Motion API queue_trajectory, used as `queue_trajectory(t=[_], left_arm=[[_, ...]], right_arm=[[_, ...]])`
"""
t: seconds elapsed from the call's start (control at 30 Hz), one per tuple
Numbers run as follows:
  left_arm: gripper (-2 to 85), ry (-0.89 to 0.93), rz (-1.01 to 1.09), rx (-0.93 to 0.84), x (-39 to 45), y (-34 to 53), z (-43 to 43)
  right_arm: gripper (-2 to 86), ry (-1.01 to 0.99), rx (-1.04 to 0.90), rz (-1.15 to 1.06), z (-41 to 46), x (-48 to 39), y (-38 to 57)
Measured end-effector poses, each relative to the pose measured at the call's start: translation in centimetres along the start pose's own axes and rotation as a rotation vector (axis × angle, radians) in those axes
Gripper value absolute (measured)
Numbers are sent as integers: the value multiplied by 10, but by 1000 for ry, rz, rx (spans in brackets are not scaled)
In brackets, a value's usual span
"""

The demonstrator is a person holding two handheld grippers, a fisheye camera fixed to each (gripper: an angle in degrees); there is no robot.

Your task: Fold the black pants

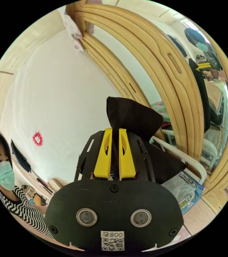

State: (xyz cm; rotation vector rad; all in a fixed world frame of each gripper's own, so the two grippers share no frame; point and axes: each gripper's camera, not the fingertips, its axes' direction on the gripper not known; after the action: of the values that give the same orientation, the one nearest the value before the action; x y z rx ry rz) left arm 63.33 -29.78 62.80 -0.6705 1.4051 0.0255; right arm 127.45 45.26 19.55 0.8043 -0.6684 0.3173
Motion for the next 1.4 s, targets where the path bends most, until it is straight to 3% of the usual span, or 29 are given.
queue_trajectory(t=[0.3, 0.57, 0.73, 0.9, 1.07, 1.4], left_arm=[[28, 14, 242, 85, 131, 107, -140], [130, -148, 477, 9, 264, 233, -244], [166, -305, 590, -34, 320, 309, -276], [170, -534, 518, 19, 329, 371, -313], [154, -770, 257, 212, 315, 419, -378], [133, -904, 168, 535, 349, 523, -456]], right_arm=[[28, -153, 44, -288, -2, -290, -64], [26, -307, -47, -365, 0, -510, -2], [23, -452, -136, -326, 24, -575, 82], [20, -667, -270, -208, 68, -605, 170], [18, -837, -433, -150, 117, -642, 252], [15, -1050, -579, -222, 170, -696, 323]])
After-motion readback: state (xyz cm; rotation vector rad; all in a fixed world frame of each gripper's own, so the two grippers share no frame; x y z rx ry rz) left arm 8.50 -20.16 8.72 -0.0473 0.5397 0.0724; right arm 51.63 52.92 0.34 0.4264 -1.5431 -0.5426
